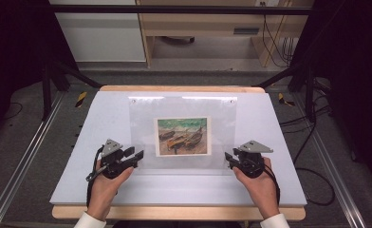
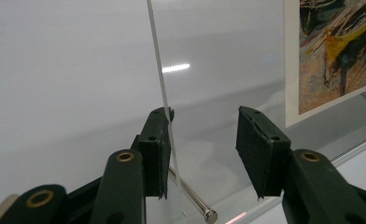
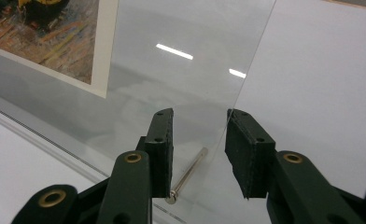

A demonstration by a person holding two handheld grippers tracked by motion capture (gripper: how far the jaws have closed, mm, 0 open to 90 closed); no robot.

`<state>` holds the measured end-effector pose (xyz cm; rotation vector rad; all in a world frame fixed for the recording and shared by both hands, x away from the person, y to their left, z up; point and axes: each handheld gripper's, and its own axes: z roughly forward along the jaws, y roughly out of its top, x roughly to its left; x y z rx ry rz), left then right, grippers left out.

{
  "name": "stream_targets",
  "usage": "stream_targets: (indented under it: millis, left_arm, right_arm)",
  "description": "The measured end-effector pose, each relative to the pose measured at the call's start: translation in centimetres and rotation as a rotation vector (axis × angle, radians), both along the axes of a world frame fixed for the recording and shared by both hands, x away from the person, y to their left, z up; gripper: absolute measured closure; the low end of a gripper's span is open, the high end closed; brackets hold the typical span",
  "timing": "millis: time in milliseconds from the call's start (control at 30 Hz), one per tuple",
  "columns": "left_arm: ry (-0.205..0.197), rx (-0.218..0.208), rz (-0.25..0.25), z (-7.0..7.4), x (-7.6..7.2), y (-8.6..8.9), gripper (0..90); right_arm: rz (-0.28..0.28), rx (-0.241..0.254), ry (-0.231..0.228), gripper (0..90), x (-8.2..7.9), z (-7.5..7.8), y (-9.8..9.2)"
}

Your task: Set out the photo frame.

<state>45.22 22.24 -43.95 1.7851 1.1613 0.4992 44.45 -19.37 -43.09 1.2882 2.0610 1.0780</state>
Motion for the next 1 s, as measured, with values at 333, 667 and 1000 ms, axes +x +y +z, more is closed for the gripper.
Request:
stream_targets:
  millis: [333, 667, 1000]
  left_arm:
    - [0.009, -0.004, -0.007, -0.2, -0.7, 0.0, 57.1]
    - [0.01, -0.003, -0.017, -0.3, -1.1, 0.2, 57.9]
    - [0.014, -0.013, -0.023, -0.4, -1.4, 0.3, 58.9]
  right_arm:
    - [-0.002, -0.01, -0.008, 64.1, -0.7, -0.3, 0.0]
    - [-0.002, 0.0, -0.013, 65.8, -1.2, -0.6, -0.2]
    - [0.0, 0.026, -0.017, 69.2, -1.6, -0.8, -0.6]
